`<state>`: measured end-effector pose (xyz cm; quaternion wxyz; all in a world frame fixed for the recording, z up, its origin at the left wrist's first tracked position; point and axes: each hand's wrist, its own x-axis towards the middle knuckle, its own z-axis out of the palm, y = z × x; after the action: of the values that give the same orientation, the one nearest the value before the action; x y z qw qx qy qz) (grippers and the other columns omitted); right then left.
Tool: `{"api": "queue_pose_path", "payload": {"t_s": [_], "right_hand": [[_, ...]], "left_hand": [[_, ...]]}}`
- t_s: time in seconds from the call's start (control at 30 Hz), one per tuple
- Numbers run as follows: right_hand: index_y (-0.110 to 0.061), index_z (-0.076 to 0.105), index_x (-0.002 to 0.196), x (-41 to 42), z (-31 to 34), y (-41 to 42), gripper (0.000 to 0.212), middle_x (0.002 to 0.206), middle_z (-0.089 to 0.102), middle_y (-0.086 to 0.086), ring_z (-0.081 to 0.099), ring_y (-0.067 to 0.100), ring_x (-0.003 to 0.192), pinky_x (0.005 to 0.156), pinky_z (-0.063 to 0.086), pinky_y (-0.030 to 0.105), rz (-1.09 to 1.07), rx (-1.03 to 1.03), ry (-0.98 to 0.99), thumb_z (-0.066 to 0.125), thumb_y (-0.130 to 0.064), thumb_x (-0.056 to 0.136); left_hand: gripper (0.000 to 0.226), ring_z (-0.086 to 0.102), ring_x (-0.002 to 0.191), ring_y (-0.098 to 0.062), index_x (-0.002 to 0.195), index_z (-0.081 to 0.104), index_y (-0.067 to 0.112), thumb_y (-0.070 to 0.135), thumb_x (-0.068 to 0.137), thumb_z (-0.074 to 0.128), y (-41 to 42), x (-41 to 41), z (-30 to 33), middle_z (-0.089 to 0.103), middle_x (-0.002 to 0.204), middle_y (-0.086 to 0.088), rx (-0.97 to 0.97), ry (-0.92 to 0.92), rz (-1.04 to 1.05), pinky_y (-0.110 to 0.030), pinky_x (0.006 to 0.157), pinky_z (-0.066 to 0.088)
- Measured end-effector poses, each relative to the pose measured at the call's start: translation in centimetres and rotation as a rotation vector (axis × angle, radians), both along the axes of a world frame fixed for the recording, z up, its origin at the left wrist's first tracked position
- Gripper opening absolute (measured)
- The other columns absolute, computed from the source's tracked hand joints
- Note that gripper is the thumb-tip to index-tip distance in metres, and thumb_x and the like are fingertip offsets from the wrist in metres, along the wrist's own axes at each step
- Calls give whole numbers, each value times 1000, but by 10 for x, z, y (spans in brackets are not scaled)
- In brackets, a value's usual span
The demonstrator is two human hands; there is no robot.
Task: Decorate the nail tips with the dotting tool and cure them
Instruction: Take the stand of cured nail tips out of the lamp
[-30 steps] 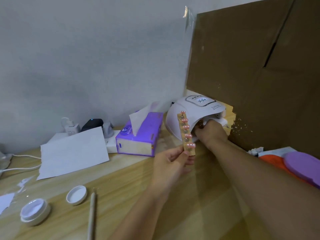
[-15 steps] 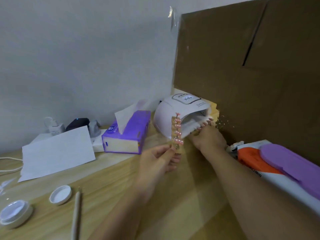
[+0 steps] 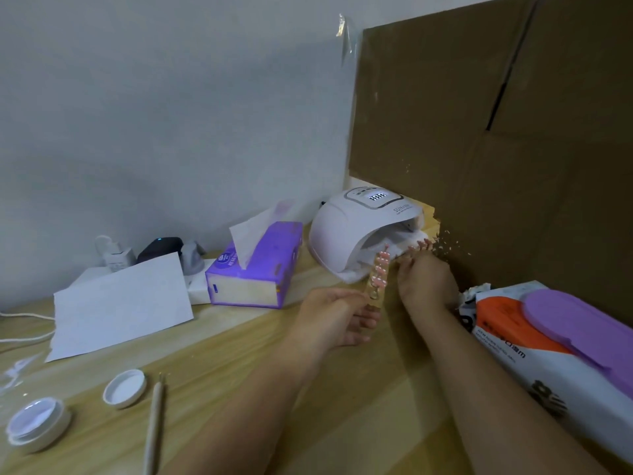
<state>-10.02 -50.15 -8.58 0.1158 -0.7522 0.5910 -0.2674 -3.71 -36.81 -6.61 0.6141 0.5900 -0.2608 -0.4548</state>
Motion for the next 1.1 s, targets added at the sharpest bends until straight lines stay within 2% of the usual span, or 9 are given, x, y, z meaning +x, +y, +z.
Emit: {"api": "queue_pose_path", "payload": {"t_s": [0.23,0.37,0.53,0.67,0.8,0.87,0.93,1.0,1.1], "right_hand": [[-2,58,107,-2,-5,1,30,97,64,20,59,33,88,55,26,26,25,-75,-271,36,-21,99],[-7,65,98,-3,-7,2,26,95,66,15,59,31,87,58,30,24,93,-46,-287,43,-20,94],[-16,70,92,-4,-5,3,25,87,68,5,56,19,78,59,34,24,214,30,-308,51,-32,90],[-20,67,109,-3,-7,-1,32,94,70,7,63,26,96,67,42,28,179,73,-208,49,-38,90],[-18,69,80,2,-7,-4,32,76,66,7,61,29,79,53,32,27,148,72,-152,48,-40,91],[-17,62,69,6,-4,-5,34,64,55,4,51,27,66,47,28,26,132,62,-120,48,-39,91],[-14,61,73,8,-3,-8,28,66,54,3,51,28,65,49,29,25,123,65,-75,50,-34,89],[-11,61,80,12,-2,-12,15,75,59,5,58,29,74,55,32,26,136,62,-53,53,-23,85],[-12,60,93,18,1,-15,11,92,63,7,58,26,83,61,34,26,117,42,37,55,-16,84]], "left_hand": [[24,53,40,-4,70,53,7,6,93,47,-35,2,2,59,58,-4,87,-28,21,-18,41,47],[19,54,58,-9,77,51,7,6,94,45,-57,4,4,55,71,-6,92,26,50,-18,41,48],[24,59,51,-14,68,50,6,4,92,51,-80,3,4,56,67,-10,38,57,162,-20,40,51],[22,60,68,-27,68,55,5,11,88,60,-100,5,-7,62,79,-18,112,4,258,-37,70,57],[25,65,91,-32,86,65,-2,23,85,66,-111,6,-14,67,101,-20,189,-197,349,-41,86,52],[23,65,91,-32,85,65,1,25,86,63,-112,8,-14,68,94,-17,218,-297,349,-37,83,53],[20,62,79,-31,83,64,-2,18,87,60,-110,8,-12,61,72,-13,235,-350,313,-34,76,53],[19,51,70,-26,71,57,-6,6,86,54,-103,5,-10,44,57,-8,207,-346,251,-41,77,53],[33,45,68,-24,52,45,4,-1,85,44,-84,1,-11,39,61,-13,115,-366,185,-54,81,49]]}}
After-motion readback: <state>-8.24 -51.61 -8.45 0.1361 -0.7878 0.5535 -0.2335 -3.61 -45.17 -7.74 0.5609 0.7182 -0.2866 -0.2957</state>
